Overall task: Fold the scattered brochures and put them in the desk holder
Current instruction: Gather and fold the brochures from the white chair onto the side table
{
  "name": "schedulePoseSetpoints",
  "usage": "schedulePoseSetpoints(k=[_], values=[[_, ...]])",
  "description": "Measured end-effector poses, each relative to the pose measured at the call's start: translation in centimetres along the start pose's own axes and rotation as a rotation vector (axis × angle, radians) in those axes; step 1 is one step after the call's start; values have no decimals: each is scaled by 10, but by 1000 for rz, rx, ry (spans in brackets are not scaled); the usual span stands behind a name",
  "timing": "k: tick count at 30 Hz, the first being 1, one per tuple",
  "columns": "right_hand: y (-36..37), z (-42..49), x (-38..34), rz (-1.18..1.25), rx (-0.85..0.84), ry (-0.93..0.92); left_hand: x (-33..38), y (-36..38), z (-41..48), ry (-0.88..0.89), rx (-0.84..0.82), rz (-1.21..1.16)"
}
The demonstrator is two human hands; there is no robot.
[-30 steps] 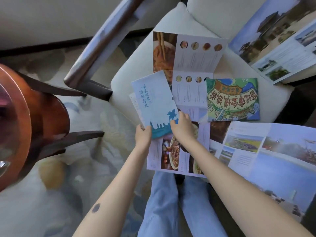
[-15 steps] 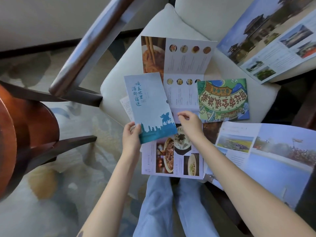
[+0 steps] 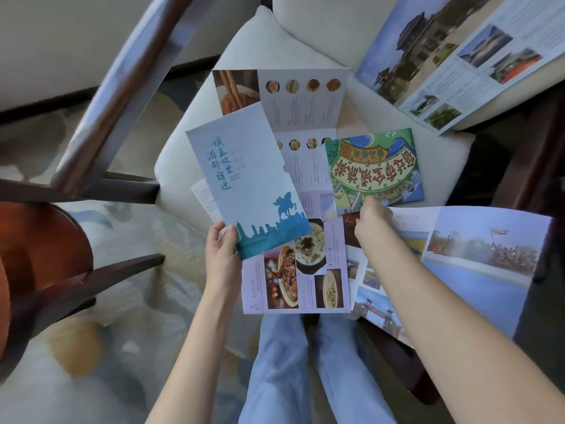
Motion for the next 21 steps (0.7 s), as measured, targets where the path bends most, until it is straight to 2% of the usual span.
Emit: schedulePoseSetpoints(k=[5, 8, 11, 18, 21], values=[[12, 0, -5, 161, -64, 129, -1, 0, 1, -30, -6, 19], [8, 3, -5, 186, -54, 128, -1, -1, 2, -29, -5, 10], [7, 3, 3, 291, -140, 161, -1, -3, 2, -30, -18, 30], [-1, -8, -9, 564, -279, -38, 6, -8, 2, -36, -59, 44], [-9, -25, -15, 576, -309, -141, 14, -12, 1, -22, -62, 59]])
Point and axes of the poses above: each hand's wrist, its own z-axis towards the middle knuckle, its own y-axis out of the palm, x = y × z, the point moved 6 cm from there along z, towards the middle knuckle, and after that the axes turned 2 degrees about -x, right-handed, at the moved point
